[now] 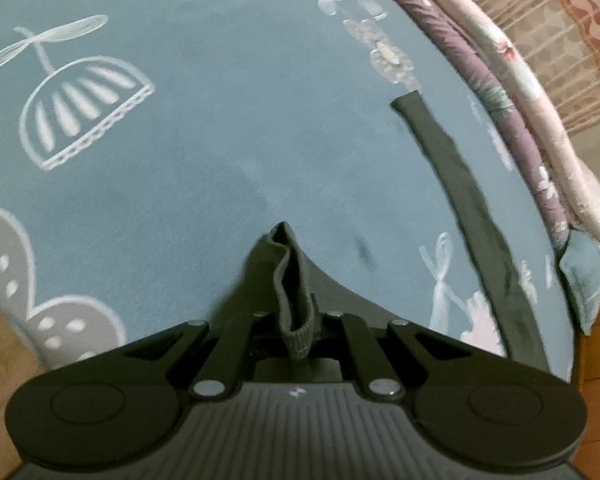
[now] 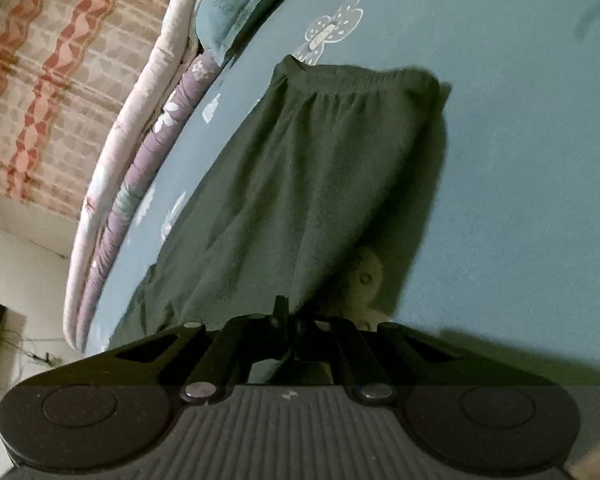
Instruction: Fold clothes
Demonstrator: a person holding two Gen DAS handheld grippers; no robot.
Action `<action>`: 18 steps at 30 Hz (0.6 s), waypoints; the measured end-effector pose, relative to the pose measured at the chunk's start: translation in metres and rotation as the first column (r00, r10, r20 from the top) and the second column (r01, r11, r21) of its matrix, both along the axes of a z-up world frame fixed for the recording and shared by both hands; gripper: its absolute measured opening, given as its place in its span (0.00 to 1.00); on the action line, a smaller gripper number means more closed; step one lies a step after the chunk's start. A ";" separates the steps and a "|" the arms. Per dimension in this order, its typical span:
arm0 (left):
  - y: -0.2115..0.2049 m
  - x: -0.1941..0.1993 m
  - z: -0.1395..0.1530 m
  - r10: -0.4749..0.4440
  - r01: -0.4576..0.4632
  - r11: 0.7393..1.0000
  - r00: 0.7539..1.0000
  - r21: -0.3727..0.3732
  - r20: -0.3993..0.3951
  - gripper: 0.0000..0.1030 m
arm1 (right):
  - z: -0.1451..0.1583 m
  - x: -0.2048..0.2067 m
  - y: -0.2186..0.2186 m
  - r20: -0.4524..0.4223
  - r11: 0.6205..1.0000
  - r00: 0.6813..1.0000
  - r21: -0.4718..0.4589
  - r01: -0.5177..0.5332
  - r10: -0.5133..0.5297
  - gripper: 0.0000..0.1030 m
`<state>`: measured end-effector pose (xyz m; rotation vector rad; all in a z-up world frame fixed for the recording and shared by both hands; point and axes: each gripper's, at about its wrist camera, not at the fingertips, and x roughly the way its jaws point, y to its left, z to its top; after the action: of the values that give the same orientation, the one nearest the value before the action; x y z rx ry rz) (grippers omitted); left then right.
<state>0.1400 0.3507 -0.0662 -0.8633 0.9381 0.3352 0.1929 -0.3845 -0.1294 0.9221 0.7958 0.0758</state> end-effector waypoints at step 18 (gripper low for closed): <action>0.001 0.007 -0.020 0.036 -0.038 0.999 0.997 -0.015 -0.072 0.06 | -0.037 0.002 -0.080 0.088 0.953 0.955 0.132 0.272 -0.285 0.28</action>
<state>0.1466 0.3519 -0.0863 -0.8891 0.9936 0.3931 0.1948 -0.4641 -0.1663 1.1265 0.5609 -0.0759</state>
